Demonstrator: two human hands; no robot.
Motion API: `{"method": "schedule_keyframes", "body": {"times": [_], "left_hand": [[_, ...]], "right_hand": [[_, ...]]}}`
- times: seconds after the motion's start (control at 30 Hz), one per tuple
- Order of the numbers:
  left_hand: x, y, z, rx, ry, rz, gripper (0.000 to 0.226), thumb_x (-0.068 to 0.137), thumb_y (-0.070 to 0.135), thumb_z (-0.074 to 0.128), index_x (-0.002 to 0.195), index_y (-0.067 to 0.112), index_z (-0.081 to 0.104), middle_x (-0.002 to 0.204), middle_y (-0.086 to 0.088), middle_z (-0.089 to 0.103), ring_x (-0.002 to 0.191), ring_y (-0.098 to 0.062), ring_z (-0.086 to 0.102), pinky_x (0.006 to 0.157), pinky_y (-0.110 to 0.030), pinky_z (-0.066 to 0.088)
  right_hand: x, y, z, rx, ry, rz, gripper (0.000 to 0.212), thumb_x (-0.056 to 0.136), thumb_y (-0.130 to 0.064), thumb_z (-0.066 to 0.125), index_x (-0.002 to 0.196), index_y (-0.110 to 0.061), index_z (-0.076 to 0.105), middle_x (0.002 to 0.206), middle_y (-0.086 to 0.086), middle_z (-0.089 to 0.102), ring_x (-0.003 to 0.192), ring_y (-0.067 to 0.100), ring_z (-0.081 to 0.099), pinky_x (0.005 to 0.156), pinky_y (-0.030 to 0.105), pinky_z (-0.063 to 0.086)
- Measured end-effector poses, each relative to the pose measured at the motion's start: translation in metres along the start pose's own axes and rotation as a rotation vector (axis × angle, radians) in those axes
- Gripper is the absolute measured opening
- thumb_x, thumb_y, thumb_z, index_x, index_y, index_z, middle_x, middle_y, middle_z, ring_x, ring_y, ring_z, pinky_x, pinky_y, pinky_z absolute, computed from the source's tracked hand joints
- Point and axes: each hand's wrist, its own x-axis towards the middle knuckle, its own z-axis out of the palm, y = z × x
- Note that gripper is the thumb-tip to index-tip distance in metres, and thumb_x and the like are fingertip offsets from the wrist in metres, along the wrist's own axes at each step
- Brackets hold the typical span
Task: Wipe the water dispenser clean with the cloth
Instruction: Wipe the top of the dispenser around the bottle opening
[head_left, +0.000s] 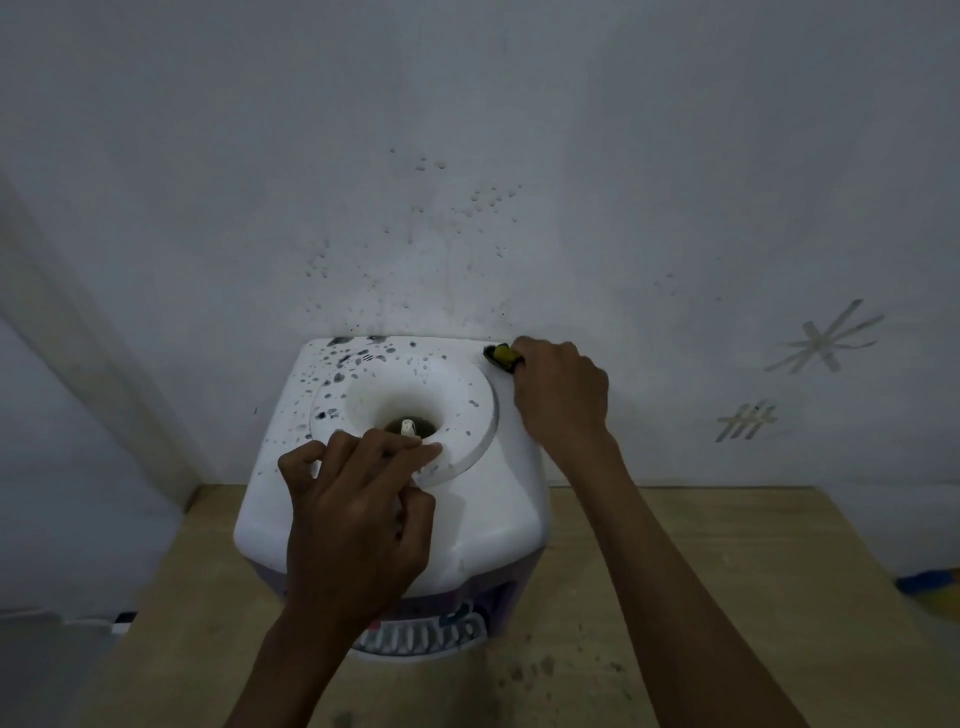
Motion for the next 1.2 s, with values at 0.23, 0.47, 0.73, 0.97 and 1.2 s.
{"method": "schedule_keyframes", "body": {"times": [0.23,0.47,0.73,0.97,1.2], "left_hand": [[-0.001,0.001,-0.001,-0.013,-0.01,-0.008,0.03,0.087,0.021,0.052,0.101,0.021,0.078,0.104,0.005,0.073,0.094,-0.022,0.065,0.095,-0.043,0.03],[-0.001,0.0,0.001,-0.004,0.005,0.001,0.03,0.087,0.021,0.052,0.101,0.02,0.078,0.103,0.004,0.073,0.094,-0.023,0.065,0.094,-0.045,0.031],[-0.001,0.001,0.001,0.008,0.034,0.016,0.03,0.086,0.018,0.052,0.1,0.019,0.078,0.102,0.003,0.073,0.092,-0.025,0.064,0.092,-0.045,0.03],[0.0,0.0,0.002,0.011,0.03,0.023,0.03,0.086,0.017,0.052,0.101,0.019,0.078,0.103,0.003,0.073,0.092,-0.023,0.064,0.093,-0.042,0.028],[-0.001,0.0,0.001,0.001,0.037,0.014,0.028,0.085,0.017,0.055,0.101,0.02,0.078,0.103,0.004,0.073,0.092,-0.022,0.063,0.094,-0.041,0.028]], "right_hand": [[0.014,0.019,0.014,0.171,-0.1,0.065,0.02,0.104,-0.019,0.045,0.099,-0.018,0.064,0.094,0.004,0.066,0.081,0.022,0.057,0.06,0.032,0.035],[-0.088,0.03,-0.02,0.296,-0.082,0.06,0.02,0.107,-0.029,0.05,0.094,-0.026,0.065,0.074,-0.011,0.063,0.064,0.009,0.059,0.051,0.03,0.046],[-0.084,0.015,-0.021,0.172,-0.045,0.073,0.023,0.108,-0.028,0.045,0.112,-0.027,0.067,0.091,-0.006,0.067,0.071,0.01,0.054,0.049,0.024,0.03],[0.008,0.016,0.011,0.13,-0.108,0.013,0.04,0.105,-0.012,0.041,0.133,-0.029,0.064,0.112,0.003,0.066,0.095,0.025,0.064,0.066,0.031,0.039],[-0.041,0.016,-0.001,0.029,-0.113,-0.146,0.058,0.101,-0.006,0.049,0.151,-0.037,0.045,0.119,0.0,0.048,0.088,0.016,0.037,0.058,0.03,0.029]]}}
